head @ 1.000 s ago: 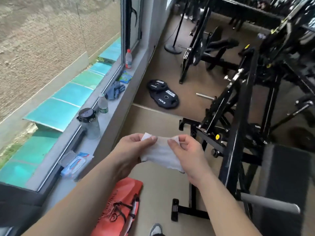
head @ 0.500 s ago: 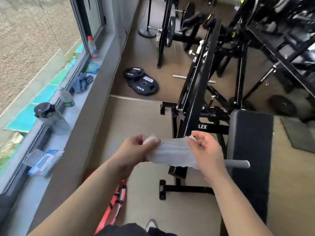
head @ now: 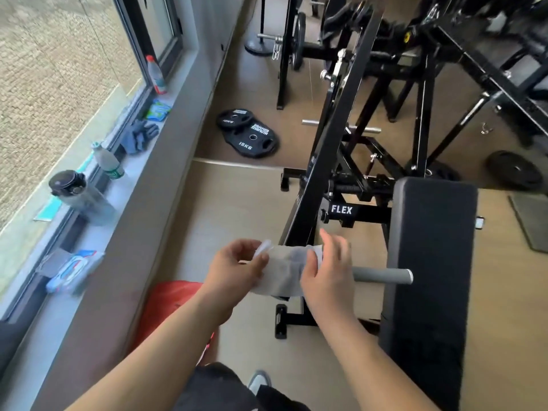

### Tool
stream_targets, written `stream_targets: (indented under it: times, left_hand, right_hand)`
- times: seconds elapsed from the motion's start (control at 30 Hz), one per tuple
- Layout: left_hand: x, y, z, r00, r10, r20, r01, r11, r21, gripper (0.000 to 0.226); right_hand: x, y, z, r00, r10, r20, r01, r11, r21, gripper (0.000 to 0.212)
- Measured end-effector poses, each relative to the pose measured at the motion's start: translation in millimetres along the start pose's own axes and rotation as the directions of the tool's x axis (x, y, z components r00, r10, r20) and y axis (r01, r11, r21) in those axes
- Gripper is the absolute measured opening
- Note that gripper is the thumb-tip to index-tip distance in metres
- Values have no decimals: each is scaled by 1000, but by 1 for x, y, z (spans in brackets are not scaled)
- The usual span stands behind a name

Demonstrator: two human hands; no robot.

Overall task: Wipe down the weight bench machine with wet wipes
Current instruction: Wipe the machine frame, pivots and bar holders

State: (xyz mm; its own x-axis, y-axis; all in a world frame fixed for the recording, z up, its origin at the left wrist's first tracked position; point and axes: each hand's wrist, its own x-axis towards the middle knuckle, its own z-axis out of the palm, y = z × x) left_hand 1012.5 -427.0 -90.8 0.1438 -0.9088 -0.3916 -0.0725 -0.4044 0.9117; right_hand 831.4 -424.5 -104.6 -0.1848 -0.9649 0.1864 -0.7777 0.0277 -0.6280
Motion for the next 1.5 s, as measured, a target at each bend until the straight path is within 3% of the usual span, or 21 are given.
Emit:
stream_targets:
  times: [0.07, 0.1, 0.2, 0.27, 0.33, 0.47, 0.57, 0.67, 0.73, 0.8, 0.9, 1.07, 1.17, 1.23, 1.33, 1.43, 1.5]
  left_hand:
    - [1, 1, 3, 1000, -11, 0, 11, 1000, -7, 11]
    - [2, 0, 4, 1000, -18, -14, 18, 1000, -14, 16]
    - [4, -1, 6, 997, -39, -62, 38, 999, -30, 17]
    - [4, -2, 5, 996, -49, -70, 46, 998, -41, 14]
    - [5, -3, 2, 998, -39, -48, 39, 999, 1, 11]
    - [8, 1, 3, 999, 2, -43, 3, 994, 107, 5]
    - [5, 8, 10, 997, 76, -29, -68, 974, 216, 4]
    - [2, 6, 17, 981, 180, 67, -192, 898, 397, 9]
    - [1, 2, 22, 967, 236, 96, -252, 822, 510, 18]
    - [4, -2, 27, 959, 260, 110, -276, 779, 563, 32]
    - [10, -12, 41, 980, 156, 122, -198, 762, 617, 50]
    - [11, -35, 65, 988, 156, 5, -130, 803, 582, 41]
    - [13, -39, 66, 980, 194, -33, -127, 753, 645, 43]
    - [12, -41, 66, 981, 191, -44, -115, 744, 658, 41]
    - [12, -42, 70, 973, 217, -77, -115, 745, 657, 37]
    - [14, -46, 73, 971, 217, -100, -100, 750, 653, 36]
    - [15, -48, 72, 967, 228, -110, -102, 750, 653, 38]
  right_hand:
    - [-9, -9, 8, 969, -242, -43, 240, 969, -52, 41]
    - [-14, -11, 16, 951, -308, 13, 308, 951, -6, 41]
    - [-30, -8, 37, 890, -309, 335, 285, 951, 118, 60]
    - [-37, 1, 42, 846, -292, 446, 337, 941, -24, 71]
    - [-40, 10, 42, 848, -279, 451, 391, 903, -177, 69]
    - [-36, 23, 28, 898, -137, 418, 312, 868, -386, 66]
    - [-25, 36, 7, 915, -146, 377, 326, 817, -475, 60]
    - [-4, 54, -22, 932, -82, 353, 277, 787, -552, 39]
    - [14, 56, -43, 948, 49, 314, 167, 765, -622, 42]
    - [29, 52, -52, 932, 121, 341, 148, 732, -665, 43]
    - [36, 38, -31, 859, 72, 506, 311, 713, -628, 41]
    - [27, 45, -13, 766, -217, 605, 529, 747, -403, 55]
    - [50, 84, -47, 776, -215, 593, 551, 688, -472, 70]
    - [62, 106, -80, 795, -100, 598, 505, 655, -562, 63]
    - [70, 113, -98, 829, 80, 554, 356, 689, -632, 52]
    - [58, 93, -67, 792, -58, 607, 494, 644, -584, 56]
    - [48, 75, -36, 790, -141, 597, 493, 725, -481, 64]
